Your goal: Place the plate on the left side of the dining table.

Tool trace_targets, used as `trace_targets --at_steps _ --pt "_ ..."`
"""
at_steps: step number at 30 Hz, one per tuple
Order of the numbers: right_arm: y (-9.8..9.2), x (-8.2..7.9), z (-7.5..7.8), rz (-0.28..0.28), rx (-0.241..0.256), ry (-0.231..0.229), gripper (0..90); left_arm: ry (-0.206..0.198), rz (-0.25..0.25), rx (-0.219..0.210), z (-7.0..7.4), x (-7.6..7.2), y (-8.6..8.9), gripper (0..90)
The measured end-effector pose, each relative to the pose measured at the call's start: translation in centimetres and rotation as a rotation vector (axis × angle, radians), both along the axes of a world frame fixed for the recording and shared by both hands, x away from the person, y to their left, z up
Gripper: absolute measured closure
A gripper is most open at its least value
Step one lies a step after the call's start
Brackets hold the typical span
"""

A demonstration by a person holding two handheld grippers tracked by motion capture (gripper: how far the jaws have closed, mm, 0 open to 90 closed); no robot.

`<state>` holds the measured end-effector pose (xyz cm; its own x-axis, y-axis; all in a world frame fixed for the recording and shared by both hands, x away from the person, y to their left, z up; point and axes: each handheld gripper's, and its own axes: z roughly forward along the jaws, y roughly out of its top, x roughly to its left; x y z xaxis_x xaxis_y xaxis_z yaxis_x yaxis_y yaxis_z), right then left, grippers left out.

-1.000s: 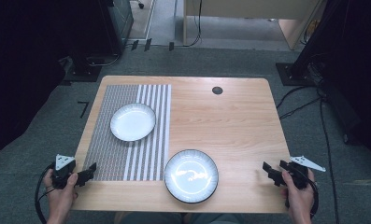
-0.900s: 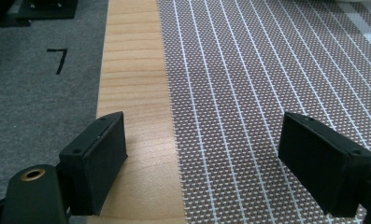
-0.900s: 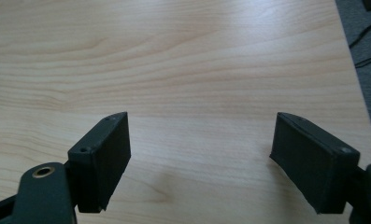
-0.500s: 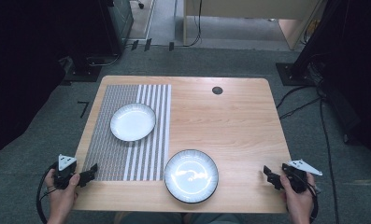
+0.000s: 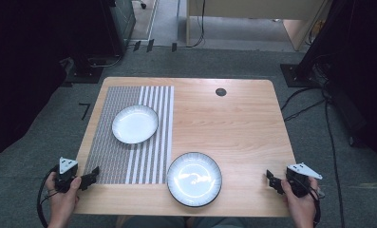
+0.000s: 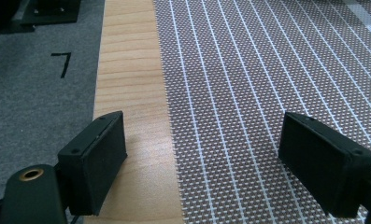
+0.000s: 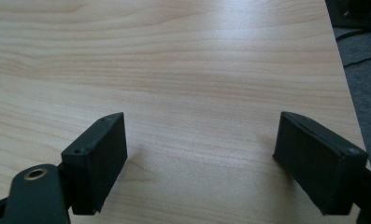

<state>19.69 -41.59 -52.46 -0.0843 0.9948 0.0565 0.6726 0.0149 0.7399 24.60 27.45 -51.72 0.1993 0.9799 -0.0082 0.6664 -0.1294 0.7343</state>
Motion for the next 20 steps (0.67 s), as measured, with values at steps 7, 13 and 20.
trace_targets --at_steps 7,13,20 --pt "0.31 0.05 -0.04 0.005 -0.029 0.007 15.2 -0.001 0.0 0.0 -0.02 -0.01 0.0 14.9" --pt "0.31 0.05 -0.05 0.006 -0.029 0.007 15.1 -0.001 -0.001 0.0 -0.02 -0.01 0.01 14.8" --pt "0.32 0.05 -0.04 0.004 -0.028 0.009 14.9 -0.002 -0.002 0.0 -0.03 -0.01 0.01 14.8"
